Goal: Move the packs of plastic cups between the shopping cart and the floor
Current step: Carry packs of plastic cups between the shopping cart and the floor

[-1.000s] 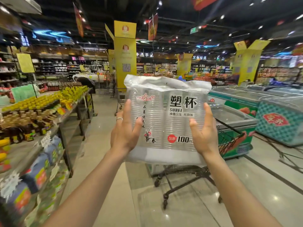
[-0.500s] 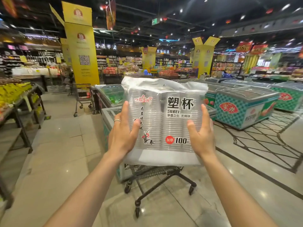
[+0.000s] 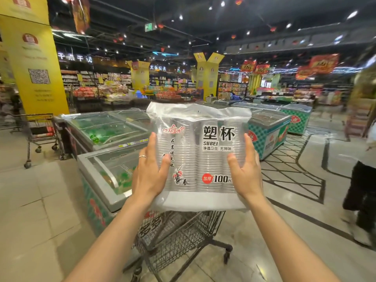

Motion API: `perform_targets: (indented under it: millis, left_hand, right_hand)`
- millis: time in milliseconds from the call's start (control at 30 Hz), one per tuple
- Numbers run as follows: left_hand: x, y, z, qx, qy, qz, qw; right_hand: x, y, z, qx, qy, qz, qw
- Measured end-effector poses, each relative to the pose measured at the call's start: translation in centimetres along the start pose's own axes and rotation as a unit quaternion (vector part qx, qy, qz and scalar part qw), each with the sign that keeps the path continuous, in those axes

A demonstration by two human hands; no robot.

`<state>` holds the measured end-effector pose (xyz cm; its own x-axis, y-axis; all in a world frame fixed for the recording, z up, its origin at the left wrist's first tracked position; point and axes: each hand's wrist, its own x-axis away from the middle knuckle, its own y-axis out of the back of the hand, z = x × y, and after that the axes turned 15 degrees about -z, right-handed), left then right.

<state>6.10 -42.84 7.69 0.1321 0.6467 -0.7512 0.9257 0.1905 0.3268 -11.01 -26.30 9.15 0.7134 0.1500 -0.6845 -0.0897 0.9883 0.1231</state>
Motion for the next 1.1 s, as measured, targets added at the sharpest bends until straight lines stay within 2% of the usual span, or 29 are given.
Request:
perform_targets:
  millis: [333, 567, 833, 1100]
  left_hand:
    - [-7.2, -6.8, 7.8, 0.004, -0.006, 0.019, 1.0]
    - [-9.7, -15.8, 12.9, -0.015, 0.034, 0.027, 0.999]
    - [-10.5, -30.0, 21.6, -0.104, 0.124, 0.021, 0.987]
    - [-8.9, -37.6, 28.3, -0.212, 0.271, 0.027, 0.939]
  right_hand:
    - [-3.5, -10.8, -3.5, 0.02, -0.001, -0.014, 1.0]
    - [-7.7, -18.4, -11.5, 0.033, -0.01, 0.022, 0.999]
    - [-13.4, -32.2, -26.6, 0.015, -0.024, 0.153, 0.988]
    - [-13.6, -44.9, -37.9, -0.004, -0.043, 0.323, 0.945]
